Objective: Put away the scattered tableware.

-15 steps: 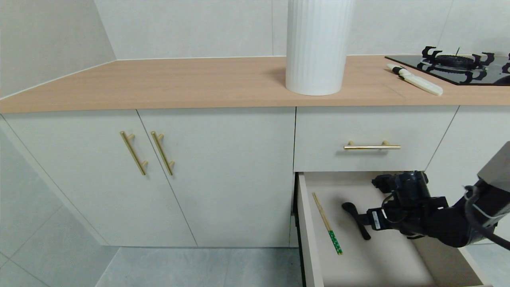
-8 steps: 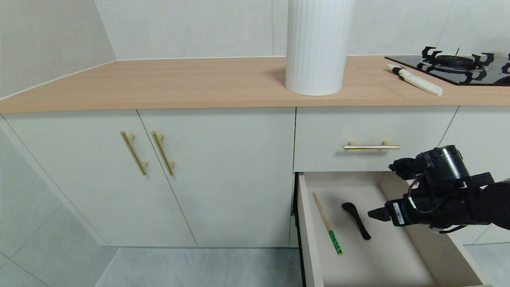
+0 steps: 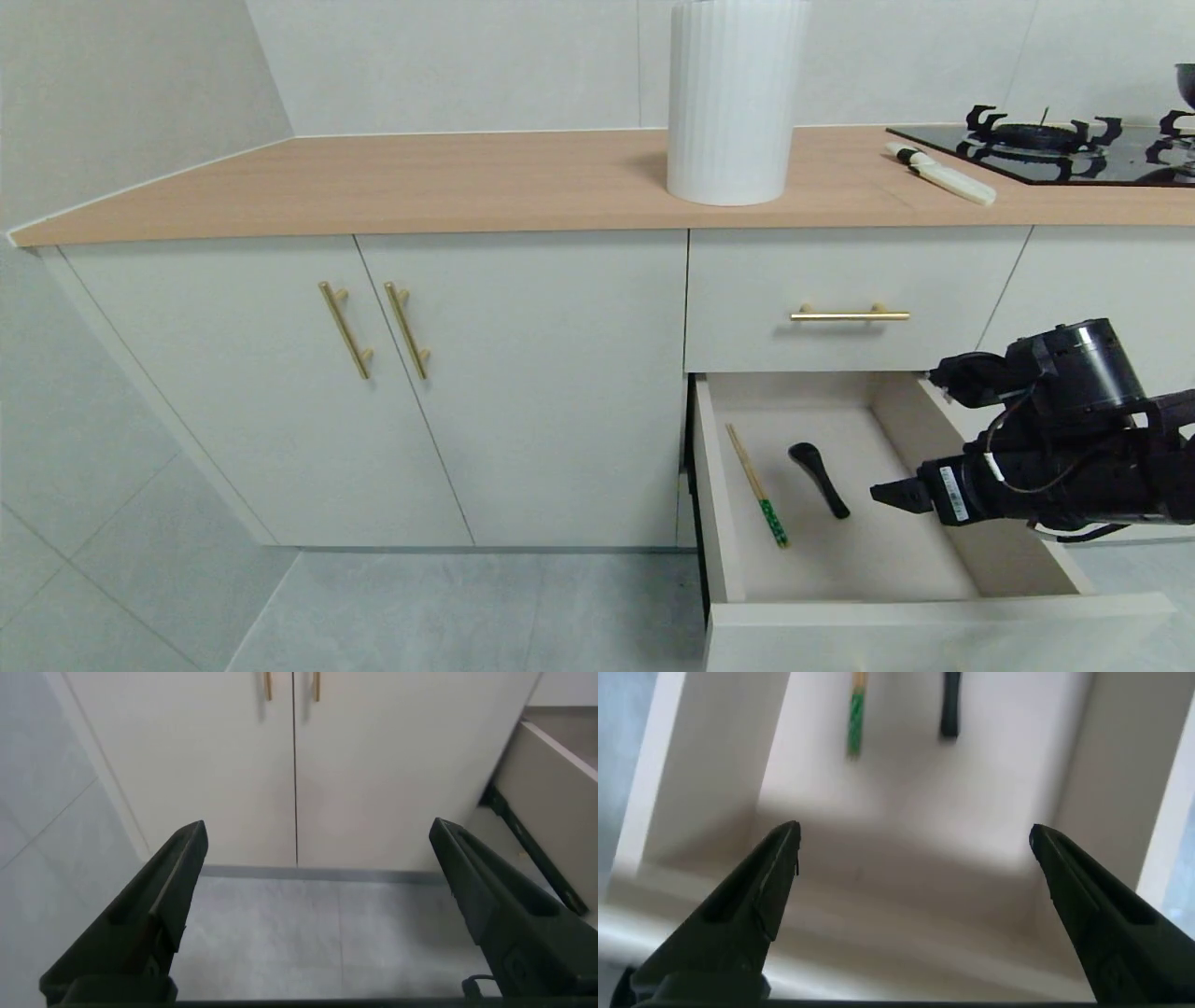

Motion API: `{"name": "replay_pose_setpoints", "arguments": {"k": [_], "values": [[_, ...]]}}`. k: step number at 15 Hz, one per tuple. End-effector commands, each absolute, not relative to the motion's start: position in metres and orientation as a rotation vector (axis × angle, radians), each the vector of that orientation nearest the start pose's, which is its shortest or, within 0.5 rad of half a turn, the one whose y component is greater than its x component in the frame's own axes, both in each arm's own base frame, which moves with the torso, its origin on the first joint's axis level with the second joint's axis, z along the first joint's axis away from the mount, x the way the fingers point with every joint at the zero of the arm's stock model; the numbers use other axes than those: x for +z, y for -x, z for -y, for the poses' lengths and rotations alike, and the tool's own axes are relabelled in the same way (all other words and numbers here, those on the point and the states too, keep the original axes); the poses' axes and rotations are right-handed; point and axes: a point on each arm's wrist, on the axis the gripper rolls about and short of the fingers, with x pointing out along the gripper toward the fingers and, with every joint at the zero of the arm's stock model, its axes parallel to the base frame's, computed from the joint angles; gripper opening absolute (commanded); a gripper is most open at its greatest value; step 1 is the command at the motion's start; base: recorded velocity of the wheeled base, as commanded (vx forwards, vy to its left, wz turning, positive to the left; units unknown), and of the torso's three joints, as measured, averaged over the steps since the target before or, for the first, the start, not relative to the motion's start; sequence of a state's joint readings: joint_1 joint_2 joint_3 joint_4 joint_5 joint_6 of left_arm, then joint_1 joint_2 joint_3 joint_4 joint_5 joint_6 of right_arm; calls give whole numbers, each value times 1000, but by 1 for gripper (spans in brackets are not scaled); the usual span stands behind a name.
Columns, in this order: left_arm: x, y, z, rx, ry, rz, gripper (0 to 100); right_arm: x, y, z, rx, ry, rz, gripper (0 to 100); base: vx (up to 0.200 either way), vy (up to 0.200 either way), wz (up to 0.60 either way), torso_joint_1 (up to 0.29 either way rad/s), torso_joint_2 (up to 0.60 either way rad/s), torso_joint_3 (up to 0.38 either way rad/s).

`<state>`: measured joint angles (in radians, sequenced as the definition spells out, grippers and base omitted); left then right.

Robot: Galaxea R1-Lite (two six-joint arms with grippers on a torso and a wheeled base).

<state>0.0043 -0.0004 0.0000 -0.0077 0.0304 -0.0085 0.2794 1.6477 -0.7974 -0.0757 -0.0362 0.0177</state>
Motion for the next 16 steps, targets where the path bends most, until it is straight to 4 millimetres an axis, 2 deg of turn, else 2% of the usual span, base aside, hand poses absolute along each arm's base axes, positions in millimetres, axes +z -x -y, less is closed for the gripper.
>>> {"name": "replay_pose_setpoints", "arguments": {"k": [1, 2, 8, 16], "values": [[76, 23, -1, 35, 9, 8, 100, 148, -255, -74, 229, 109, -768, 100, -200, 0, 0, 2, -2, 2], [76, 23, -1, 35, 9, 8, 100, 148, -255, -75, 234, 111, -770, 100, -200, 0, 0, 2, 2, -2], [76, 23, -1, 35, 8, 8, 100, 142, -249, -80, 260, 149, -824, 100, 0, 0, 0, 0, 0, 0], [76, 23, -1, 35, 8, 8, 100, 130, -220, -95, 385, 327, -1040, 100, 0, 0, 0, 0, 0, 0]]}}
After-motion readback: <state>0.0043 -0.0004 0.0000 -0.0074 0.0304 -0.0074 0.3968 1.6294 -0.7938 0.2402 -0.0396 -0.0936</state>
